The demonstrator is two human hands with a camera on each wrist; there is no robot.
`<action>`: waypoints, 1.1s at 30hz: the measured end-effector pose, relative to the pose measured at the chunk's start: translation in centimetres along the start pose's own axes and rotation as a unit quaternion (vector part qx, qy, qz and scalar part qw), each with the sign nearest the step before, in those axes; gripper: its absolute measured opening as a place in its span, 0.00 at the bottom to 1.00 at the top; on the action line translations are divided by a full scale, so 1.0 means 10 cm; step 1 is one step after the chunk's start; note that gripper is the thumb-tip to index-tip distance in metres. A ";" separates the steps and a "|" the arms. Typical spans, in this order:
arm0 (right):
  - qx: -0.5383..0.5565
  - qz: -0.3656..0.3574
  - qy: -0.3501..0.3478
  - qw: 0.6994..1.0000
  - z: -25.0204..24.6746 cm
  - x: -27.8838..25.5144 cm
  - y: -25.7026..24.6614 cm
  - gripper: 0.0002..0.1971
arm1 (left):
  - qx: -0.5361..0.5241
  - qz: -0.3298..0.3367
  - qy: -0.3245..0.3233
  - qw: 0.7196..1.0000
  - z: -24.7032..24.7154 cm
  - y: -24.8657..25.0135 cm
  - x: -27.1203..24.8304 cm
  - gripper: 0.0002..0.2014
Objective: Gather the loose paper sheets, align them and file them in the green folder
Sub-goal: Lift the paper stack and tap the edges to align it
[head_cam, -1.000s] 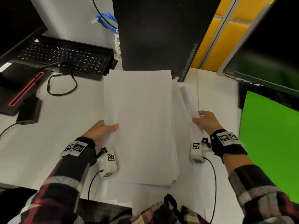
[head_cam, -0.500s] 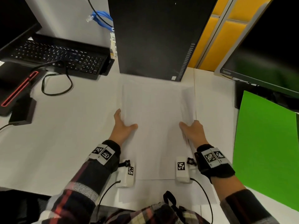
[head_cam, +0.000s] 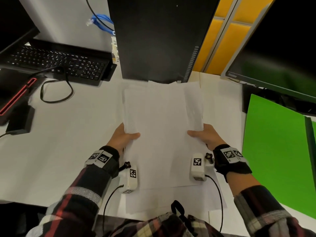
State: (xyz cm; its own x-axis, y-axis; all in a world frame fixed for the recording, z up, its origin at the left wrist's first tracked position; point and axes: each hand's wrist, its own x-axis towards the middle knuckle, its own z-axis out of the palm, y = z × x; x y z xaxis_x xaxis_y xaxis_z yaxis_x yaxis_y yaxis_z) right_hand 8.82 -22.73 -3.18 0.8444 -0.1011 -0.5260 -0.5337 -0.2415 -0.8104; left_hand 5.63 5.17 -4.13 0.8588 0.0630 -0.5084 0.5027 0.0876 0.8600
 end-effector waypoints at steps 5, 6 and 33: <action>0.072 -0.038 -0.021 0.996 0.07 -0.05 -0.08 0.22 | -0.016 0.094 -0.005 0.995 -0.10 0.15 -0.14 0.21; 0.088 -0.038 -0.034 0.995 0.08 -0.08 -0.09 0.22 | -0.022 0.108 -0.017 0.994 -0.13 0.19 -0.18 0.20; 0.172 -0.348 -0.061 0.919 -0.12 -0.32 -1.44 0.40 | -0.055 0.351 0.030 0.934 -0.09 1.51 -0.35 0.11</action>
State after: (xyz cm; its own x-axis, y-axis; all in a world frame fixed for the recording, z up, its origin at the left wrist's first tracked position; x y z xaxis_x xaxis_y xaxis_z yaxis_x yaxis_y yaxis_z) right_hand 13.85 -20.10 10.46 0.9868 0.0754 0.1435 0.1343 0.1156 -0.9842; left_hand 10.12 7.20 10.59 0.9643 0.1994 0.1740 -0.1977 0.1054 0.9746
